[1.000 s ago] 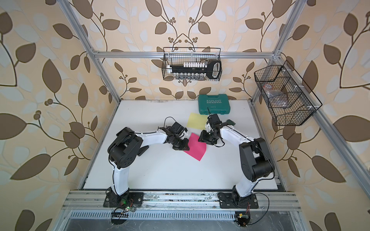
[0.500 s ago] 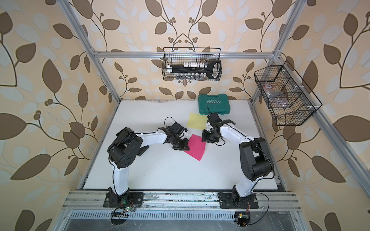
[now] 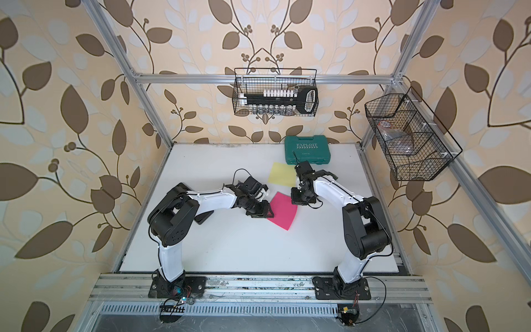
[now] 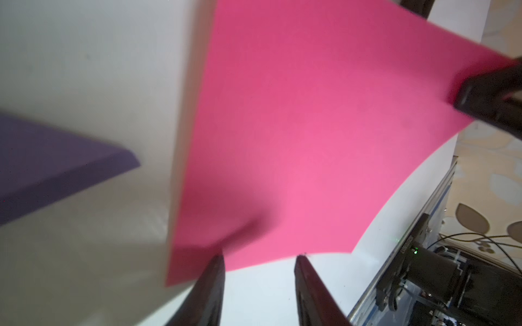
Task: Fold the square paper diagonally
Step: Fold the paper at the center of the board.
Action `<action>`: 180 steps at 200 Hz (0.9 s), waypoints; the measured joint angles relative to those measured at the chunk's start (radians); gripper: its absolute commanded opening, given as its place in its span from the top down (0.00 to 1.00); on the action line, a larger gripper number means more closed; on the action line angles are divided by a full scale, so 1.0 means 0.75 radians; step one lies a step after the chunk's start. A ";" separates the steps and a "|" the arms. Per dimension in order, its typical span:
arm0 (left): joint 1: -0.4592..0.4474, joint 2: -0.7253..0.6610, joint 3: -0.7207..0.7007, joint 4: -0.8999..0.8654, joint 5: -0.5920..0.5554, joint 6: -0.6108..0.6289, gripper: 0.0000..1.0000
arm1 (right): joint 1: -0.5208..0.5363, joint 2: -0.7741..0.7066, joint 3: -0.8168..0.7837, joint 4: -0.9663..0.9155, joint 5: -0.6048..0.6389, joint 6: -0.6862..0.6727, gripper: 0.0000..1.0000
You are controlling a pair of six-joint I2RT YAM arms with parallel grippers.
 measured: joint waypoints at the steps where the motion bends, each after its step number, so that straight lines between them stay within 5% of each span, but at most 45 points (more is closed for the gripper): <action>1: 0.000 -0.004 -0.002 -0.003 -0.003 -0.001 0.54 | 0.000 0.000 0.001 -0.002 0.004 -0.002 1.00; 49: 0.000 -0.056 -0.011 -0.038 -0.020 -0.008 0.66 | 0.008 0.000 0.003 -0.044 0.069 -0.023 1.00; 80: 0.000 -0.038 -0.009 -0.037 -0.015 -0.014 0.87 | 0.037 0.000 0.005 -0.064 0.101 -0.023 1.00; 109: 0.000 0.012 -0.006 -0.034 -0.013 -0.011 0.96 | 0.066 -0.001 0.023 -0.087 0.133 -0.022 1.00; 180: 0.000 0.040 -0.006 -0.001 -0.005 -0.015 1.00 | 0.116 -0.001 0.060 -0.128 0.199 -0.016 1.00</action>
